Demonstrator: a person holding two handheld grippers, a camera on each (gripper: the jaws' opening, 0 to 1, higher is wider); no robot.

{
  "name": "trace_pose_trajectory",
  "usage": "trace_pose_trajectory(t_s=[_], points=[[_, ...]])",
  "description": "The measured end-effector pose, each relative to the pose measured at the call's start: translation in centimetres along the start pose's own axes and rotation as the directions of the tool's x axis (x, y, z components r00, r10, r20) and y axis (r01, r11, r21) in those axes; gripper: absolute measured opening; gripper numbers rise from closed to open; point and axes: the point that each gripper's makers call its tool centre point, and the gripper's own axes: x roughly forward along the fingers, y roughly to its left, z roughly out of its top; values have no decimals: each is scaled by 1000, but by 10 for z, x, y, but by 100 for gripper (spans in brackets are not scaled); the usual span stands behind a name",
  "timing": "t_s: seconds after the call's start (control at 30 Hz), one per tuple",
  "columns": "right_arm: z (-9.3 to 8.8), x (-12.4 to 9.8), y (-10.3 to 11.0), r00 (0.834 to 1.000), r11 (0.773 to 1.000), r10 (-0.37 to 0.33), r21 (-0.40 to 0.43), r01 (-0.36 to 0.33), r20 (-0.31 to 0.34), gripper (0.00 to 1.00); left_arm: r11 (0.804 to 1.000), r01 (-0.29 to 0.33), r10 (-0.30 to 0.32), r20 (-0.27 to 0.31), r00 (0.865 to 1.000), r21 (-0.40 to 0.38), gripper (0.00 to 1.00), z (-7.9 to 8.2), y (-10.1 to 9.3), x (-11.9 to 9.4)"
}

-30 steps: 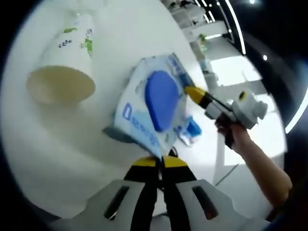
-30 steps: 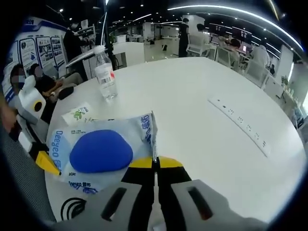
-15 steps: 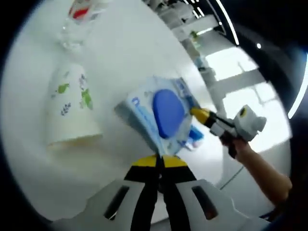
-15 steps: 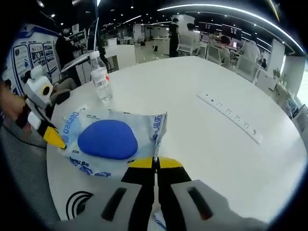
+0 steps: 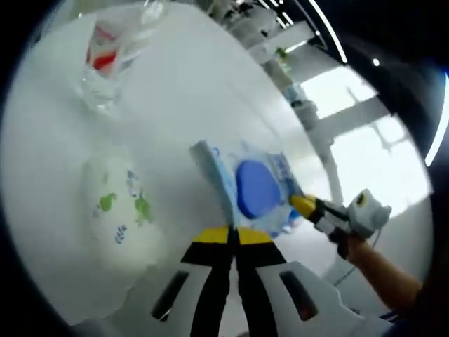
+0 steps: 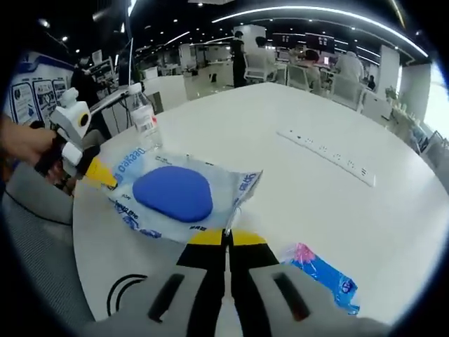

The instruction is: Arrange the tabletop items into an orderly group along one side of the table until the central work area is clear of visible clutter.

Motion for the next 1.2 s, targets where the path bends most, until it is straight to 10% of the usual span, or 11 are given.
trace_pose_trajectory(t_s=[0.43,1.2], points=[[-24,3,11,1000,998,1,68,0,-14,0,998,-44,44,1,999,52,0,32,11,17],[-54,21,7,991,974,-88,198,107,-104,1,990,-116,119,-40,992,81,0,38,33,54]])
